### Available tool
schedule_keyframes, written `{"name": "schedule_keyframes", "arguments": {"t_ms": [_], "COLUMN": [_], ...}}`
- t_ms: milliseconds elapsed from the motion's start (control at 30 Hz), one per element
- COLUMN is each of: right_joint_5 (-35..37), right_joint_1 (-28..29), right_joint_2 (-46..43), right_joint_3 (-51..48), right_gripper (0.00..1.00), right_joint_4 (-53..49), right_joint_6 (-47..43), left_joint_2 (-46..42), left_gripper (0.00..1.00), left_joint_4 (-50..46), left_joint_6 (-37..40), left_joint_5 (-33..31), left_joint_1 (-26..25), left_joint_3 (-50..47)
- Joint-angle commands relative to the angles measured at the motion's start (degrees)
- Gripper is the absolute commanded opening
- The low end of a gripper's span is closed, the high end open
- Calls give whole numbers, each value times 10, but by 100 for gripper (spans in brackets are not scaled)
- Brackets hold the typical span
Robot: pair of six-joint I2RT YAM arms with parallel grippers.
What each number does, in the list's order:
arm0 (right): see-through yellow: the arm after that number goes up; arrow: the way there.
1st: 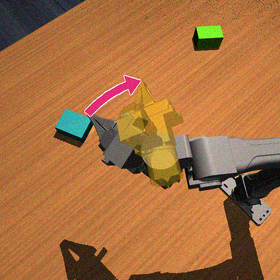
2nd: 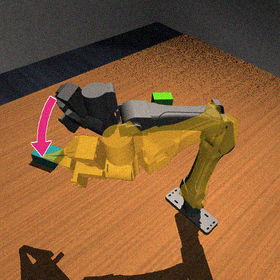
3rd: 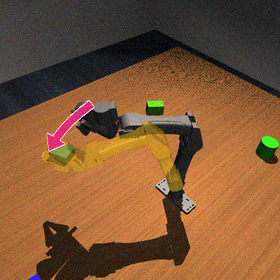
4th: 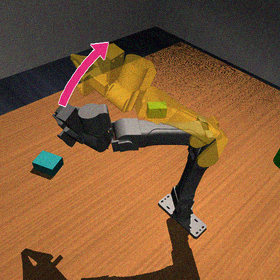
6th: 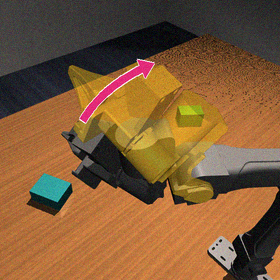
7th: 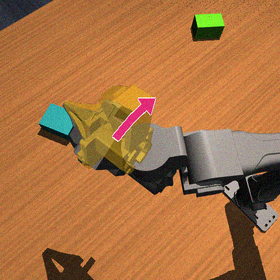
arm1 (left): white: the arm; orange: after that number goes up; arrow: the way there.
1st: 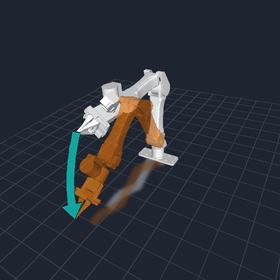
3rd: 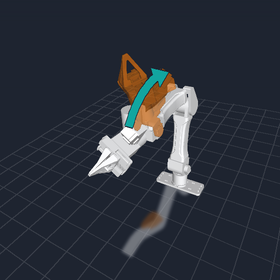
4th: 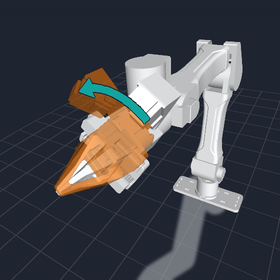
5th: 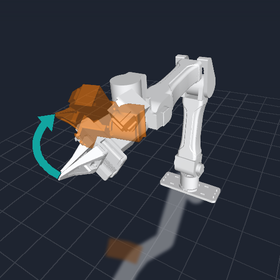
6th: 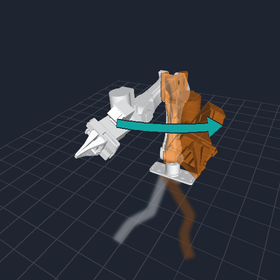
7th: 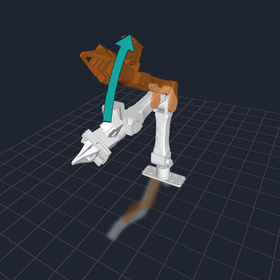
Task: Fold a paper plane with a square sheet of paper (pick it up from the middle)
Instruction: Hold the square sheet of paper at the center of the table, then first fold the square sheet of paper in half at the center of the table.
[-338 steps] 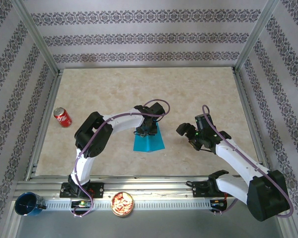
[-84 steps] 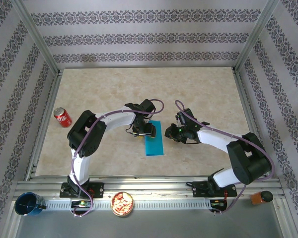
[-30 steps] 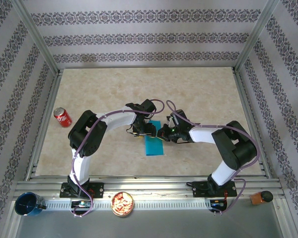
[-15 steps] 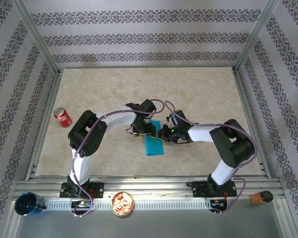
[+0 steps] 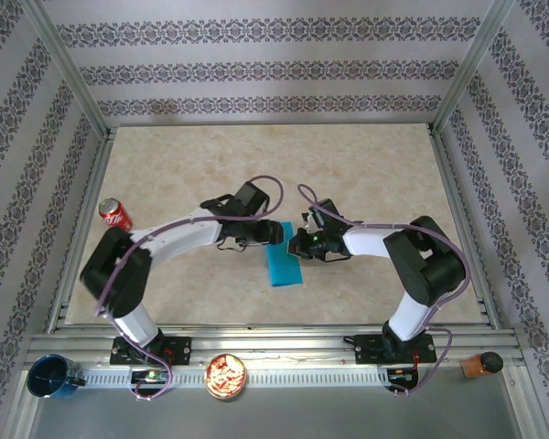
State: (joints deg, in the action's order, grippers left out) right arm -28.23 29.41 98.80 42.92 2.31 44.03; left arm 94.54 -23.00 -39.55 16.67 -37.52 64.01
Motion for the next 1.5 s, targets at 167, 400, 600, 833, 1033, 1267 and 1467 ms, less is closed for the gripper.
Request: {"name": "schedule_keyframes", "arguments": {"t_ms": [167, 400, 600, 833, 1033, 1267, 1467], "right_joint_5": [55, 53, 55, 57, 59, 71, 76], "right_joint_1": [1, 1, 1, 2, 3, 5, 5], "right_joint_2": [44, 46, 44, 46, 48, 47, 44], "right_joint_3": [28, 34, 32, 27, 27, 18, 12], "right_gripper": [0, 0, 0, 0, 0, 0, 0], "right_joint_4": [-136, -146, -146, -143, -142, -138, -135], "right_joint_6": [-65, -65, -58, -54, -53, -44, -39], "left_joint_2": [-49, 0, 49, 62, 68, 65, 48], "left_gripper": [38, 4, 0, 0, 0, 0, 0], "left_joint_4": [228, 350, 402, 404, 363, 339, 321], "left_joint_6": [-85, -134, -162, -157, -126, -101, -96], "left_joint_5": [130, 210, 226, 209, 178, 136, 134], "left_joint_1": [59, 59, 59, 59, 59, 59, 58], "left_joint_3": [-111, -138, -161, -191, -204, -245, -246]}}
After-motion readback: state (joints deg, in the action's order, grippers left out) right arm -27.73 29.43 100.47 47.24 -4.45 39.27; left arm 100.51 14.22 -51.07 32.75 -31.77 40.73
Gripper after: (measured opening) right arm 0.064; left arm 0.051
